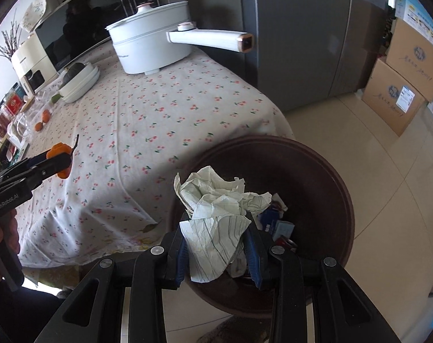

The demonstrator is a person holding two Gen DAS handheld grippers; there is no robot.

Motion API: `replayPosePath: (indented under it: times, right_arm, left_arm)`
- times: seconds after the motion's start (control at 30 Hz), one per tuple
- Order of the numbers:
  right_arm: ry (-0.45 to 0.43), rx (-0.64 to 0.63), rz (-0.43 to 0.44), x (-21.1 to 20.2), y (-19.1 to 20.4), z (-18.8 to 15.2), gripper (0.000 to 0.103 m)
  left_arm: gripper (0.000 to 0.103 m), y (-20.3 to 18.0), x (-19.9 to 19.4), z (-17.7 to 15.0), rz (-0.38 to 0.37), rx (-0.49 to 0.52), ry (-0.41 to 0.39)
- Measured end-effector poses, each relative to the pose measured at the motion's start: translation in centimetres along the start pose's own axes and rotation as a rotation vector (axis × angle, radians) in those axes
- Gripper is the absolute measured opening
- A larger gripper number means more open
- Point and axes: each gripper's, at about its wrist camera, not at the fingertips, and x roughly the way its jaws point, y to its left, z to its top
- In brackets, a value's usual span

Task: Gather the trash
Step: 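Carry the orange peel and paper towel over the bin and open both grippers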

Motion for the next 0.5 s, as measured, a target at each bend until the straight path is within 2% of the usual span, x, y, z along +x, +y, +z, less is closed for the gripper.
replayPosePath:
  times: [0.27, 0.5]
  right_arm:
    - [0.044, 0.078, -0.041, 0.5, -5.3, -2.6, 0.035]
    - [0.054, 0.124, -0.046, 0.3, -8.1, -3.6, 0.035]
  left_arm:
    - [0.057, -7.0, 5.2, -0.4, -0.105, 0.069, 0.067]
    - [0.058, -9.7, 7.9, -1.3, -0.137, 0.070, 0.111]
